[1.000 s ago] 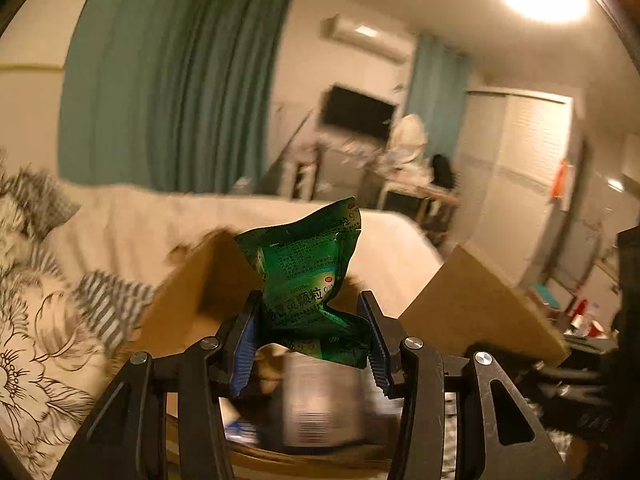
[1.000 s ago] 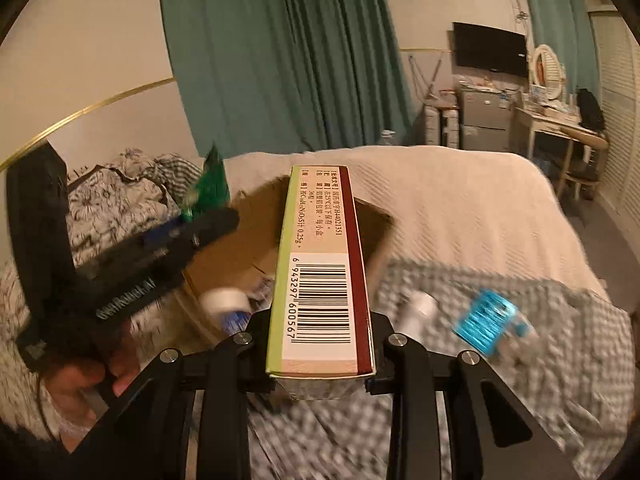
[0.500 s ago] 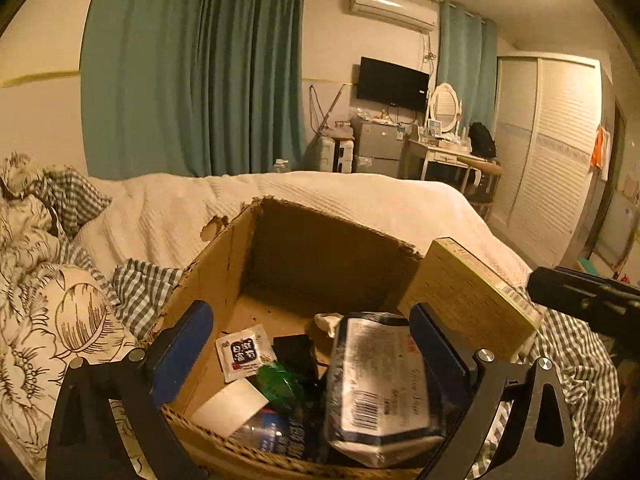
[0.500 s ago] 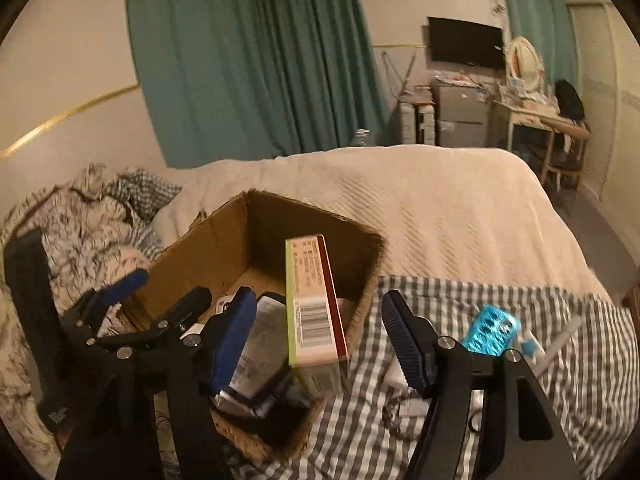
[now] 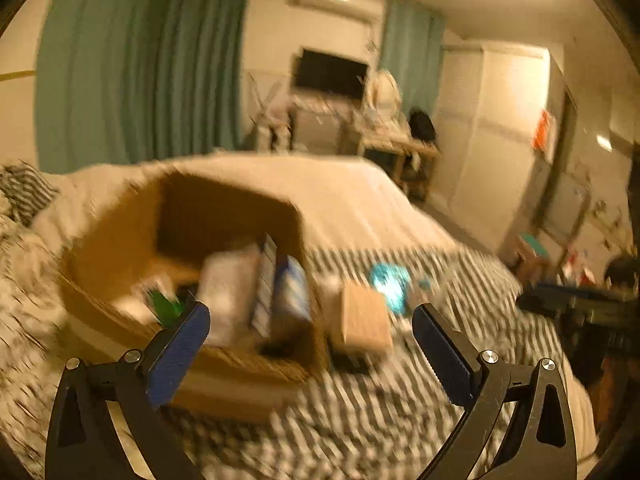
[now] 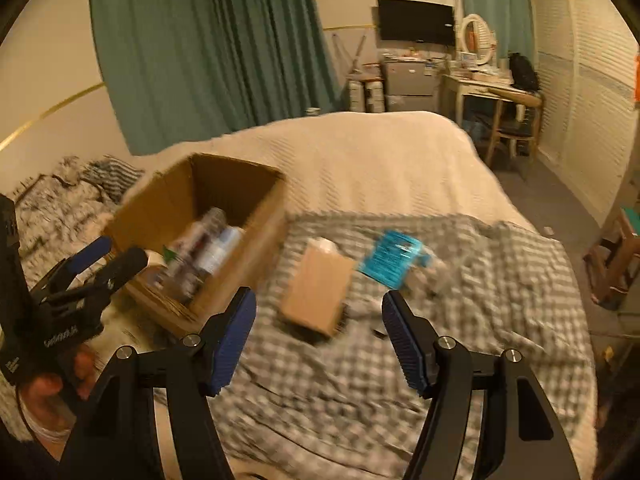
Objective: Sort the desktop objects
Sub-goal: 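Drop the green packet and tan box into the cardboard box with both grippers, then grasp the printed leaflet with the left gripper while the right grasps the white toy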
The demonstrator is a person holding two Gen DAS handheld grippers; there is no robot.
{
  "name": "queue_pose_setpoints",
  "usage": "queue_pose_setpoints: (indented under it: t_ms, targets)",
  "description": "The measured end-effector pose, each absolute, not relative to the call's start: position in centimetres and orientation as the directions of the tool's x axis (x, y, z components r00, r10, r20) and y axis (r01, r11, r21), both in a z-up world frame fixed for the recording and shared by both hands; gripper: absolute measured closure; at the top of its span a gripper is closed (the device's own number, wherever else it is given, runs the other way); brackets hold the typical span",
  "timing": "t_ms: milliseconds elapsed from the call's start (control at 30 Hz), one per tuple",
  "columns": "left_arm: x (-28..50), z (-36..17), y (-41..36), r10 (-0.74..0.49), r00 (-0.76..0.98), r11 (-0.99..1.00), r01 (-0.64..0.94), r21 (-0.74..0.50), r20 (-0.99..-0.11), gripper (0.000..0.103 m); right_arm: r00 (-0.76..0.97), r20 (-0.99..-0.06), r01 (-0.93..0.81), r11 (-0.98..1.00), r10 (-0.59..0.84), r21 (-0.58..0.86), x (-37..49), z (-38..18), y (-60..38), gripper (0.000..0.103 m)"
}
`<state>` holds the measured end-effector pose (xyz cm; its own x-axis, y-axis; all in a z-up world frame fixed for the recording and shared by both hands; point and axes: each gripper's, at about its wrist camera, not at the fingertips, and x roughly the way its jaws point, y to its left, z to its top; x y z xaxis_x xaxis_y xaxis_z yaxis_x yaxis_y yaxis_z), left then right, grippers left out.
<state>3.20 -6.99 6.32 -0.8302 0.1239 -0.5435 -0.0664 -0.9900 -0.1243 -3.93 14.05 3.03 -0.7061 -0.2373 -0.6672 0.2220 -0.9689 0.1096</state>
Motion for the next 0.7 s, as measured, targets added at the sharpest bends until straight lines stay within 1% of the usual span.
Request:
queue_pose_setpoints:
  t_ms: [33,100,167,267,333,433,500,600,700]
  targets:
    - [3.0,5.2,-5.6,0.129,-0.81,-0.991,-0.078,-0.112,-0.572,0.0,-0.705,-0.673,0.209,-0.972,-0.223,0.103,-3.9,2.6,15.0,0.038]
    - [2.9,3.9,-3.5,0.135,-0.794,-0.991,-0.102,-0.089,-0.593,0.0,-0.703,-0.688,0.185,-0.98,-0.179,0.066,-4.1,1.7,16.4,0.038]
    - [2.6,2.3,-1.1,0.144,-0.781,-0.989,-0.132,-0.066,-0.607,0.0,-0.717,-0.681,0.16,-0.986,-0.149,0.048,-4.4,0.6,18.2,0.038]
    - [1.7,-0.3,2.1,0.165,-0.754,-0.983,-0.179,-0.043,-0.636,0.0,-0.702,-0.696,0.136,-0.988,-0.15,0.075,-5.6,-1.6,19.9,0.038]
    - [0.1,-2.2,3.3,0.148,-0.735,-0.981,-0.192,-0.007,-0.662,0.0,-0.685,-0.709,0.135,-0.986,-0.166,0.101,-6.9,-3.3,20.8,0.038]
    - [-2.7,-4.4,3.8,0.083,-0.73,-0.988,-0.148,0.038,-0.679,0.0,-0.677,-0.715,0.152,-0.983,-0.177,0.099,-8.2,-5.3,21.2,0.038]
    - [-4.4,-5.1,3.7,0.073,-0.731,-0.99,-0.133,0.036,-0.678,0.0,-0.679,-0.714,0.162,-0.983,-0.172,0.083,-9.0,-6.5,21.2,0.038]
    - [-6.8,-6.1,3.6,0.04,-0.735,-0.994,-0.1,0.05,-0.677,0.0,-0.694,-0.7,0.12,-0.985,-0.172,0.123,-10.7,-8.4,22.1,0.037]
    - [-9.2,-7.0,3.1,0.039,-0.723,-0.997,-0.07,0.017,-0.69,0.0,-0.699,-0.698,0.077,-0.987,-0.156,0.144,-13.3,-10.5,22.5,0.036]
